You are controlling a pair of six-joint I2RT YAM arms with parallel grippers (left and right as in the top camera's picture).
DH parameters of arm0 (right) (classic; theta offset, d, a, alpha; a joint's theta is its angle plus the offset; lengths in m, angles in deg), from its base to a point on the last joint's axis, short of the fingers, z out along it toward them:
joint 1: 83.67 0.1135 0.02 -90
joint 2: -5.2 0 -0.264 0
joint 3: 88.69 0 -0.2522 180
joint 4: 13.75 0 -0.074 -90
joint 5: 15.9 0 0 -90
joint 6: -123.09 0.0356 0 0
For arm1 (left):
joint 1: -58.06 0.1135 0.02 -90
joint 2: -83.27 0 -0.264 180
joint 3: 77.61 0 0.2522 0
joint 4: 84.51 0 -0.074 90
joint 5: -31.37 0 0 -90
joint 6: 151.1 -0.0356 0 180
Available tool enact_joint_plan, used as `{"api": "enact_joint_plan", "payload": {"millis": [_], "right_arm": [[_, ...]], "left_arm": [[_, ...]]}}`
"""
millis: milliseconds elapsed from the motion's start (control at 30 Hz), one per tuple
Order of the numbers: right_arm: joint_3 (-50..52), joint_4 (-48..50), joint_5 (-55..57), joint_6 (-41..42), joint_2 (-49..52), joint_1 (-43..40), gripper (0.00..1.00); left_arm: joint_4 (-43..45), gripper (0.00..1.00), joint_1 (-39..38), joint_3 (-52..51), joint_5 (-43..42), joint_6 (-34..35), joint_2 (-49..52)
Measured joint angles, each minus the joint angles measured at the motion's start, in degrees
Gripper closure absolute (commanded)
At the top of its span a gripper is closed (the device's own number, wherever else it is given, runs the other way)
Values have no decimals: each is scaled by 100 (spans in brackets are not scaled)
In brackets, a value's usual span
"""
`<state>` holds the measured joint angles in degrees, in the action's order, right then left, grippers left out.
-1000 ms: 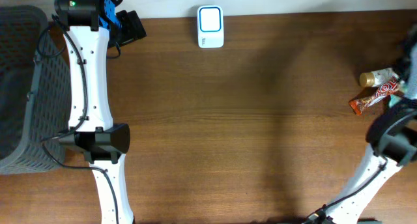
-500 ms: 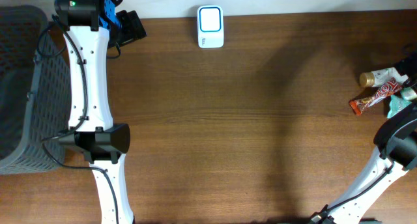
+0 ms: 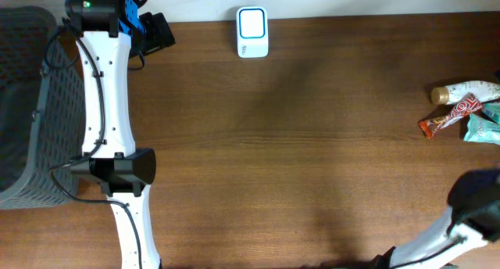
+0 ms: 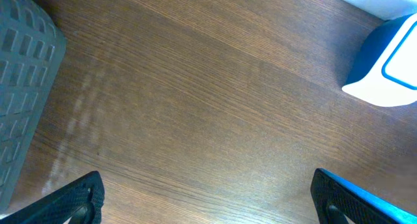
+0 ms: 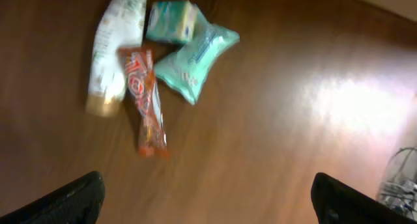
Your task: Scan the item barcode
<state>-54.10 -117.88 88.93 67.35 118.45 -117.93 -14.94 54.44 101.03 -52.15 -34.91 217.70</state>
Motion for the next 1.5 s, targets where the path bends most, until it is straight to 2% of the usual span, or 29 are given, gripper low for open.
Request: {"api": "enact_joint_plan", "payload": {"millis": [133,400,600,767,1200,1500], "right_arm": [[0,-616,-48,-105,-859,380,1],[625,-649,-127,-601,-3189,2024,1],[2017,-662,-168,-643,-5036,2914,1],[3298,-660,-820,-643,-5919,2999,1],[3600,-660,-1268,-645,-6220,2999,1],[3775,-660,-1718,-1373,-6249,3003,1]], "left_arm": [[0,1,0,0,0,-2,0],[2,1,0,0,0,0,0],[-4,1,0,0,-2,0,0],[0,1,0,0,0,0,0],[0,1,0,0,0,0,0],[0,1,-2,0,0,0,0]]}}
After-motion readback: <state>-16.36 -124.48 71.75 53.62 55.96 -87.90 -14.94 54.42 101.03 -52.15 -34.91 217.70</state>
